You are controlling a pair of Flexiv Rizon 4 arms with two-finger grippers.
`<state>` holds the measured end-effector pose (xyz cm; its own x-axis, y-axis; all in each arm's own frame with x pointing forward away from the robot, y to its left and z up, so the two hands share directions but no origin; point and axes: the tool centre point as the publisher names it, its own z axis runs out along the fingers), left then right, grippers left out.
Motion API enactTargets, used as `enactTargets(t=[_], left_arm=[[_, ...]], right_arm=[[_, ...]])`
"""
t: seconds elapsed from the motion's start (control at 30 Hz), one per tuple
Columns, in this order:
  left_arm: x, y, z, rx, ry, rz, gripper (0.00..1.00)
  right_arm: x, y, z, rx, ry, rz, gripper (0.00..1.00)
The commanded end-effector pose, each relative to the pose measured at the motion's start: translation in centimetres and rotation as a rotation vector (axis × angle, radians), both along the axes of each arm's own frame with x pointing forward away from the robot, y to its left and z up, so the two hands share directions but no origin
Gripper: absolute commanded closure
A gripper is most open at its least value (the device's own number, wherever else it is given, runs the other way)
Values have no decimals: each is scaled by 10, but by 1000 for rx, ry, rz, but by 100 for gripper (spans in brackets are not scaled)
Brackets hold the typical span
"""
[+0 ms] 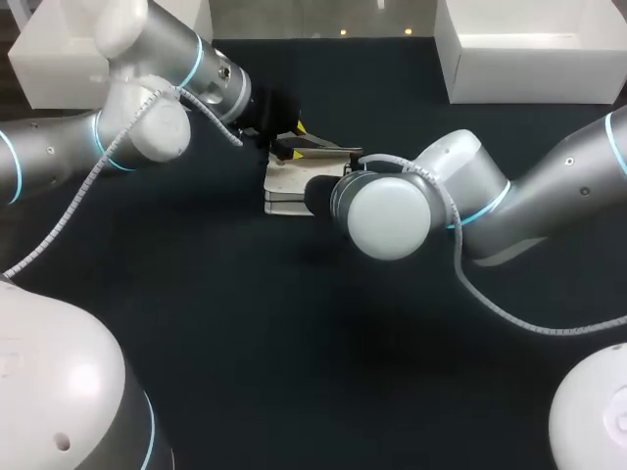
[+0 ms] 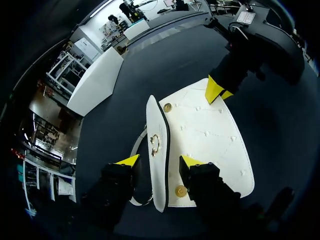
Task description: Pick up the bag, open it, inspect its contents, close it, and place it on the opposite side
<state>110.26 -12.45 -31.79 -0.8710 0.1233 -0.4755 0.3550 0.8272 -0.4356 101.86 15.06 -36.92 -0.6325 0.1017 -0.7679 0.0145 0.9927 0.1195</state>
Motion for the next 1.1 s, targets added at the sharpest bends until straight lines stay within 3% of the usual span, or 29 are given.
enactTargets(t=[0.03,0.53,1.1], left_arm=[[8,-1,-11,-21,-2,22,54],[32,-1,-29,-31,64,64,62],[38,-3,-36,-27,88,85,86]], right_arm=[[-1,-1,-2,2,-6,0,100],[-1,-1,-2,2,-6,0,100],[-1,-1,-2,2,-6,0,100]])
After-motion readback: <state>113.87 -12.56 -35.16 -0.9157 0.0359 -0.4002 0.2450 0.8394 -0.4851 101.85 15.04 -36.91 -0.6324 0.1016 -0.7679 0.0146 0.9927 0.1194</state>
